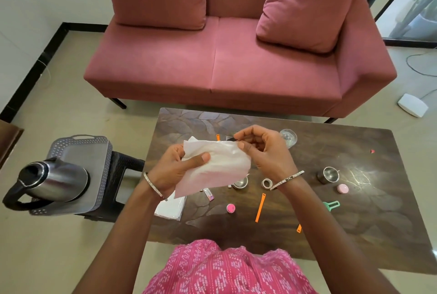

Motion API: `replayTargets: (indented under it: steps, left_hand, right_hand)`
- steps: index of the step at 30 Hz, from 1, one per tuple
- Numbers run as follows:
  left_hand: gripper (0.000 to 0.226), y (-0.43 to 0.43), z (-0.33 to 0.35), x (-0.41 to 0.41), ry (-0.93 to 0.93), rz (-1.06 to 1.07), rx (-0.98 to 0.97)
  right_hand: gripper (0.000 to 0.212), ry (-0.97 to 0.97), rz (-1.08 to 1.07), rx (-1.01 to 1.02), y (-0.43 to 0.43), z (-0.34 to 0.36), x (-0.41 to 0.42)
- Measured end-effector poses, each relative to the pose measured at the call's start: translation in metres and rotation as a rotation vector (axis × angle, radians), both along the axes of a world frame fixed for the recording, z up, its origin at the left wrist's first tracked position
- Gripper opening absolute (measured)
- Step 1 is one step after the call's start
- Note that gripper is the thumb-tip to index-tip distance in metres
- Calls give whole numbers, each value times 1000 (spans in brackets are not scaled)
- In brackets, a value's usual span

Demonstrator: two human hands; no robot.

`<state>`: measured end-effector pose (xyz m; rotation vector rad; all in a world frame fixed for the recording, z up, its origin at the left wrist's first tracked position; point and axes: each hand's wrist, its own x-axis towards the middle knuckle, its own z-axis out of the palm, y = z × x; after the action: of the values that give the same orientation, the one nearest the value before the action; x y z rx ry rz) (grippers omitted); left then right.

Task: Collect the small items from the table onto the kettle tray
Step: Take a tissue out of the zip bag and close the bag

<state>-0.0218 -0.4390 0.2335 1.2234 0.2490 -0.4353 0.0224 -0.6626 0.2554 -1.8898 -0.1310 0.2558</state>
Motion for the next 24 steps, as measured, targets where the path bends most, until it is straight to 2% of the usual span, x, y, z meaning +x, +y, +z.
replayTargets:
  steps: [3,5,6,7,9,10,14,19,24]
  left_hand:
    - [33,1,-1,3,19,12,43]
    - [34,1,-1,6,24,30,17]
    - [34,2,-1,7,27,34,4]
    - [34,3,-1,8,30,32,-5]
    - [34,5,-2,10,31,9,-31]
    - [34,5,-2,11,26,-12,-52]
    - [33,7,-3,14,7,-77,-48]
    - [33,9,-5,19,20,-51,21]
    - [28,8,-4,25,-6,1,160]
  right_hand:
    - [23,-83,-67,-116,3,-7,1]
    - [19,-60,-168,-96,3,-12,2]
    - [11,0,-183,-24,3,-14,1]
    - [14,97,-165,60,4,-15,1]
    - [39,317,-78,187,5,-19,2]
    - [44,408,-36,231,7,-21,2]
    - [32,575,-20,419,16,-23,4]
    - [18,576,-61,433,15,-26,9]
    - [14,385,-96,276,10,-26,12]
